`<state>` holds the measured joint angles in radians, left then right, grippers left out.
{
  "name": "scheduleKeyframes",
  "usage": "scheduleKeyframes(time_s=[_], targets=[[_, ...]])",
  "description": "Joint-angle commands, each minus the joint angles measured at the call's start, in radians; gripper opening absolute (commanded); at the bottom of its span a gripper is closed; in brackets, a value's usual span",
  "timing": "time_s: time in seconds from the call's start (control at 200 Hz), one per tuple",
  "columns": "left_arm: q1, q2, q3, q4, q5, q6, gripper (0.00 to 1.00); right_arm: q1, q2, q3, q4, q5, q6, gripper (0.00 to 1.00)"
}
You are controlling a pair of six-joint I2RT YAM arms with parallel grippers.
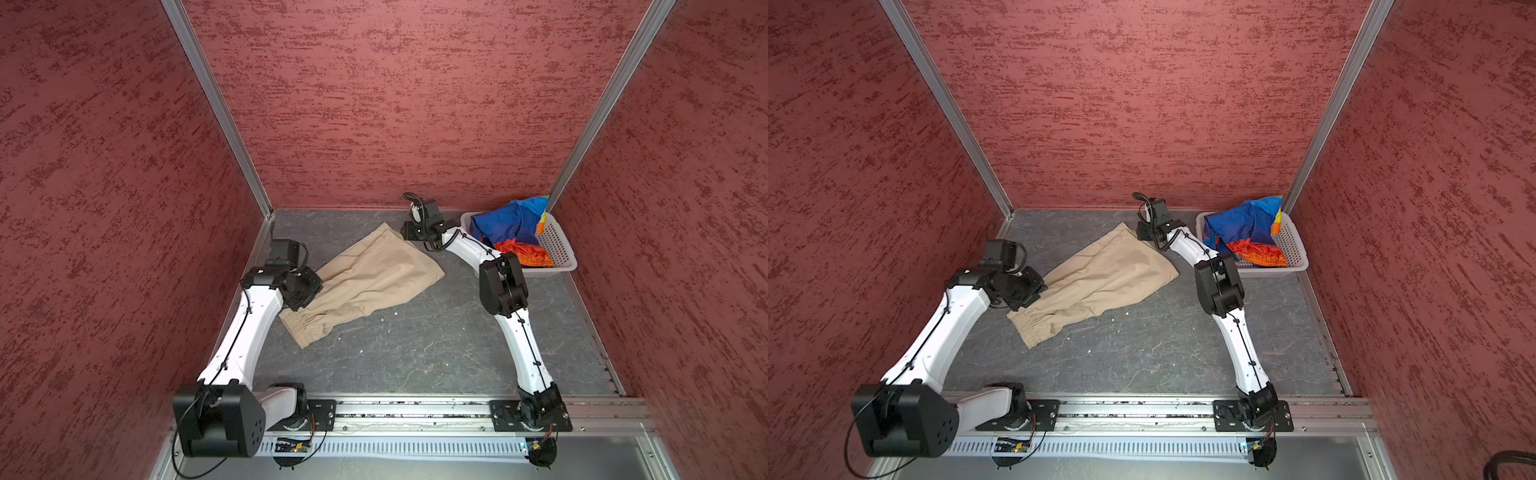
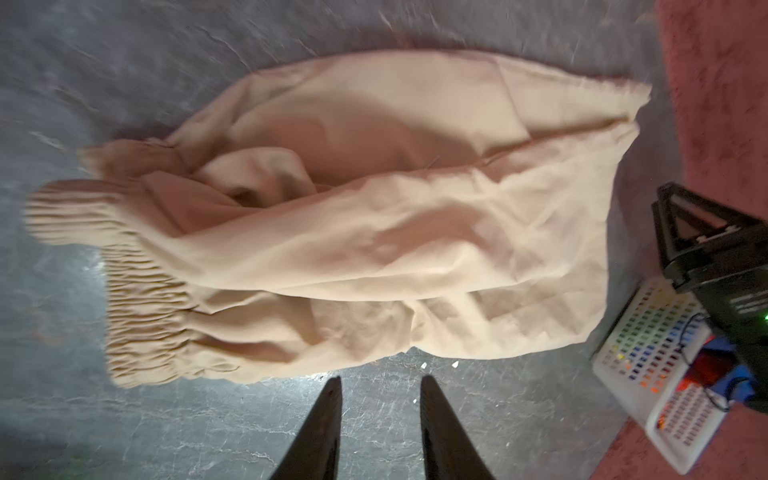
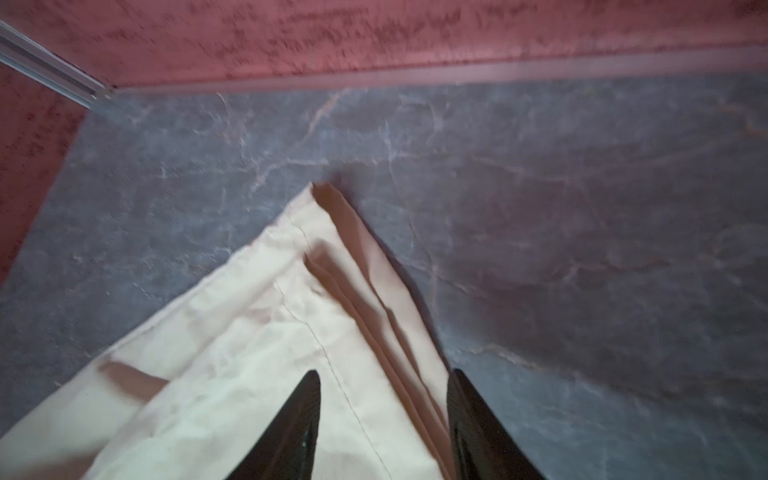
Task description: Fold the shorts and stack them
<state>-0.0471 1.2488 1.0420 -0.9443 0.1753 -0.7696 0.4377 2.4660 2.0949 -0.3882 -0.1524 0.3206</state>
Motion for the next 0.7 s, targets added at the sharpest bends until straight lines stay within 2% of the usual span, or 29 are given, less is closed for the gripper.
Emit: scheduleKeyframes(time_s=[0.0, 0.165, 0.351, 0.591, 0.696], targets=[[-0.075, 0.071, -0.008, 0.076, -0.009, -0.026, 0.31, 0.017, -0.048, -0.087, -0.027, -0.005, -0.008, 0.51], [-0.148, 0.147, -0.058, 0.135, 0.005, -0.06, 0.31, 0.019, -0.186, -0.343, 0.083, -0.011, 0.011, 0.53], [-0.159, 0.158, -0.164, 0.188, 0.016, -0.087, 0.31, 0.021, -0.305, -0.588, 0.148, 0.018, 0.038, 0.53], [-0.145, 0.079, -0.276, 0.148, -0.013, -0.067, 0.31, 0.016, -0.511, -0.941, 0.179, 0.193, 0.166, 0.49], [-0.128, 0.021, -0.343, 0.147, -0.009, -0.07, 0.34, 0.011, -0.627, -1.1, 0.202, 0.159, 0.251, 0.49]])
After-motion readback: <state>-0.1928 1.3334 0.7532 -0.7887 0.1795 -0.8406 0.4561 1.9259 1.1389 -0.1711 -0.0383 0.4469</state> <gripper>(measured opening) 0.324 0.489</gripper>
